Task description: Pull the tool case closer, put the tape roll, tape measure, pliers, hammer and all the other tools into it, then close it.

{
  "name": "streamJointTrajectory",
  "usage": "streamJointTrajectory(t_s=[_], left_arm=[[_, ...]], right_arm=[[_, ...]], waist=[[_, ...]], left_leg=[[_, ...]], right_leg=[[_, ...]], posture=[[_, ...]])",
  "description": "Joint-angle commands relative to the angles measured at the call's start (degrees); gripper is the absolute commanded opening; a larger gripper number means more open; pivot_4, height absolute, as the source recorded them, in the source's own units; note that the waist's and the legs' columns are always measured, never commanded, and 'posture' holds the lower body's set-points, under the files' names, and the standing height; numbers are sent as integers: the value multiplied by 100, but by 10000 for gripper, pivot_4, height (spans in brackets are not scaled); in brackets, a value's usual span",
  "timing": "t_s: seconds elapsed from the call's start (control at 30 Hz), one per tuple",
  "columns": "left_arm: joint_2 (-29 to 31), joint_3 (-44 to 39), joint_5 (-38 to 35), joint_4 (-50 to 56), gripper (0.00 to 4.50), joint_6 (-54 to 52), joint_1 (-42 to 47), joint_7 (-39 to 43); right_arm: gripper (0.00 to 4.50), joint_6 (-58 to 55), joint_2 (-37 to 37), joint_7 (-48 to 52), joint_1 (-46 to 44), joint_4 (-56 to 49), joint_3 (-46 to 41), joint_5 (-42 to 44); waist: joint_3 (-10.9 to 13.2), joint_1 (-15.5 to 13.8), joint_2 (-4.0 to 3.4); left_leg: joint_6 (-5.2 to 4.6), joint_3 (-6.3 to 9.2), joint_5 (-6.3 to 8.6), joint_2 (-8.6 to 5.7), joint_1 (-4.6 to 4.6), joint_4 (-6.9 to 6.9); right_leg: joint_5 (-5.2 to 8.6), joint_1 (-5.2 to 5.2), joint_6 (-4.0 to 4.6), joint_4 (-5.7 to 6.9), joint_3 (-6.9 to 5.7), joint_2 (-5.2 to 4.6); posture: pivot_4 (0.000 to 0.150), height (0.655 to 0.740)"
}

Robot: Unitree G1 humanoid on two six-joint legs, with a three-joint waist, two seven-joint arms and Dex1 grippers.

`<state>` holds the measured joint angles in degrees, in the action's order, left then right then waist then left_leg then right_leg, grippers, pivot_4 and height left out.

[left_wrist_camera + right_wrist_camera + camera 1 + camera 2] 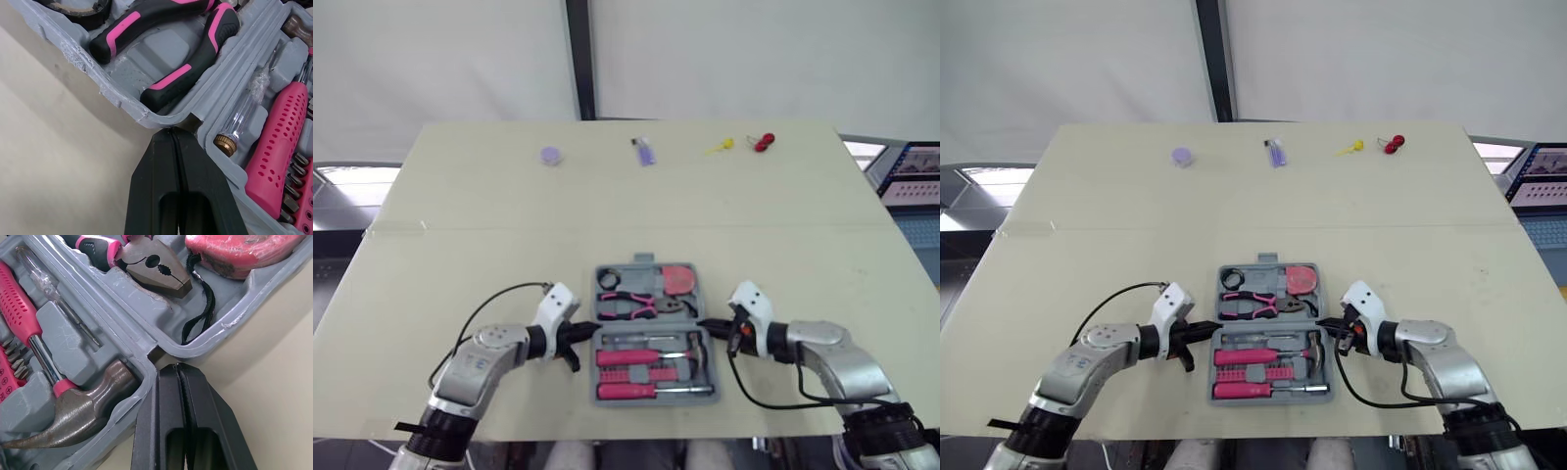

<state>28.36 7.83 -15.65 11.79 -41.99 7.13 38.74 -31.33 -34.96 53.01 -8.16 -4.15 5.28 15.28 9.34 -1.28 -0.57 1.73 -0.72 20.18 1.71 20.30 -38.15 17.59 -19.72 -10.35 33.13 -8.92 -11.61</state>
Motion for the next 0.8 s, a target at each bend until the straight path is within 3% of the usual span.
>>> streamJointTrajectory(t_s=[0.03,0.8], left_arm=[[154,-80,-181,459,0,-79,-257,126],[395,-102,-303,1080,0,-309,-910,39]], right_arm=[[695,-117,-13,64,134,-429,4,210],[695,-570,-205,-19,784,-1185,-33,484]], waist=[[0,-1,0],[0,-11,0]], left_leg=[[0,0,0,0,0,0],[1,0,1,0,0,1]], right_leg=[[0,0,0,0,0,0],[0,0,0,-2,1,0]], posture=[[1500,7400],[1500,7400]])
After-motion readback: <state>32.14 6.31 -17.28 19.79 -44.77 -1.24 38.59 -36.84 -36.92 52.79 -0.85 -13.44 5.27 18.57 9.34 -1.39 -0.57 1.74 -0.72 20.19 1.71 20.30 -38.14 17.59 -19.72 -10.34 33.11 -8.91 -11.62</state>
